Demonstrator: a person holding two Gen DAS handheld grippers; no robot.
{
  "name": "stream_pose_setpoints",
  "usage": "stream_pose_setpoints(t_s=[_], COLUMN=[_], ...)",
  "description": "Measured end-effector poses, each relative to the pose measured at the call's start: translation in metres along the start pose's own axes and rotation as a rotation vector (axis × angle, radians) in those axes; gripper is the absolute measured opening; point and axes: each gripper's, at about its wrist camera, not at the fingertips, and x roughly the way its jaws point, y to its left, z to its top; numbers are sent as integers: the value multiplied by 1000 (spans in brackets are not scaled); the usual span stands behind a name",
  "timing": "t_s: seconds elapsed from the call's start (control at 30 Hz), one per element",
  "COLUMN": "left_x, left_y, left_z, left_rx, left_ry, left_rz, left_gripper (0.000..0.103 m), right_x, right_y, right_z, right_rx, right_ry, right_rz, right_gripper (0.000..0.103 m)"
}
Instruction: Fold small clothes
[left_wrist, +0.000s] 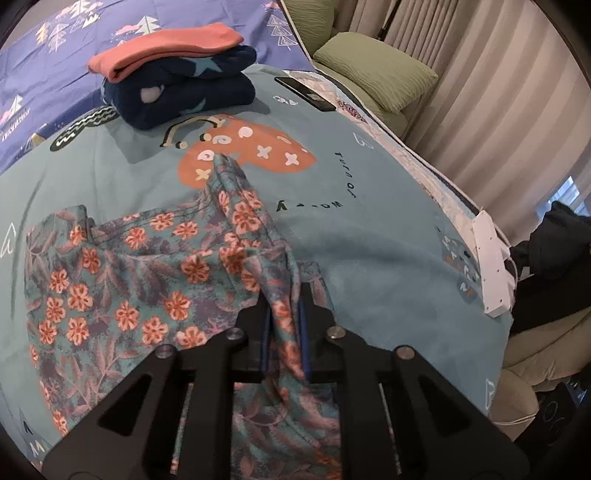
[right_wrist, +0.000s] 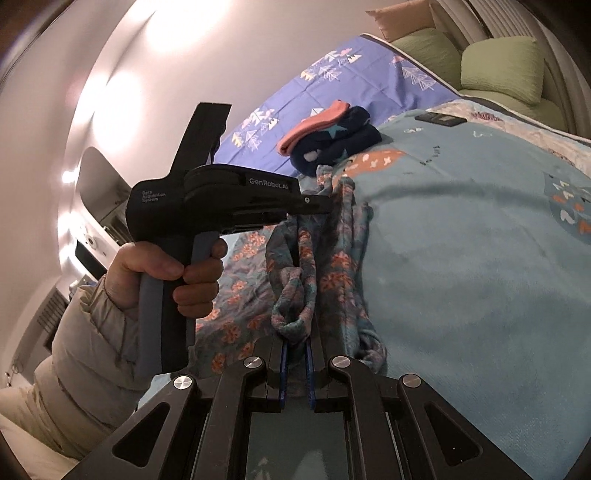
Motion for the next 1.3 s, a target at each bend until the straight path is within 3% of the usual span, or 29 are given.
stream_pose_setpoints(t_s=[0.1, 0.3, 0.47, 0.67, 0.9, 1.07, 1.17, 1.3], left_x=[-4, -32, -73, -122, -146, -157, -142, -112], left_y=[-7, -6, 2, 24, 64, 67, 54, 47], left_z=[-1, -4, -31, -99, -168, -203, -218, -217], left_rx=[28, 35, 33, 50, -33, -64, -41, -38], left_ry=[-29, -92, -134, -191, -169, -203, -187, -159], left_rz=[0, -48, -85, 11, 179, 176, 148, 201], left_gripper=[23, 25, 37, 51, 53, 62, 63, 63], right_x=[4, 8, 7, 8, -7, -19, -22, -24], right_y=[-5, -10, -11, -20, -19, -10, -8, -1], right_z=[-2, -7, -9, -11, -9, -8, -6, -5], right_rx=[9, 24, 29, 52, 28, -15, -24, -33], right_ry=[19, 36, 46, 92, 96, 73, 59, 45], right_rz=[-8, -17, -17, -25, -54, -132, -147, -150], right_gripper=[7, 7, 8, 12, 17, 24, 24, 36])
